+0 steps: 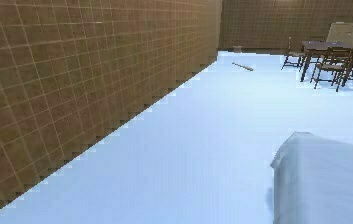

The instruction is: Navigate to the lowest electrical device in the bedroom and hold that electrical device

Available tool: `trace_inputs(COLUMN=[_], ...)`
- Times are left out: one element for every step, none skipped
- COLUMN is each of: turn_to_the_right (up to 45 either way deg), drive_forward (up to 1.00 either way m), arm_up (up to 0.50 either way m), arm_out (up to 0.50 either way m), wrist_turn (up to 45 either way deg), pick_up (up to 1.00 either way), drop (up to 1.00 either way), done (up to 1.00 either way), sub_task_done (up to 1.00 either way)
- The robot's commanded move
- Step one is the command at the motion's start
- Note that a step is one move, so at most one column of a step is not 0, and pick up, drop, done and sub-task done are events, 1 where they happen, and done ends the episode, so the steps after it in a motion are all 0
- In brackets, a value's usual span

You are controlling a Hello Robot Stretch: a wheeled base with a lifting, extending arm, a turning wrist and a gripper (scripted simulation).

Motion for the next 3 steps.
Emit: trace_inputs(turn_to_the_right=[12.0, 0.0, 6.0], drive_forward=[0.00, 0.40, 0.00], arm_up=[0.00, 0.00, 0.00], arm_out=[0.00, 0.00, 0.00], wrist_turn=[0.0, 0.0, 0.0], pick_up=[0.00, 0.00, 0.00], drop=[0.00, 0.00, 0.00], done=[0.00, 0.00, 0.00], sub_task_done=[0.00, 0.00, 0.00])
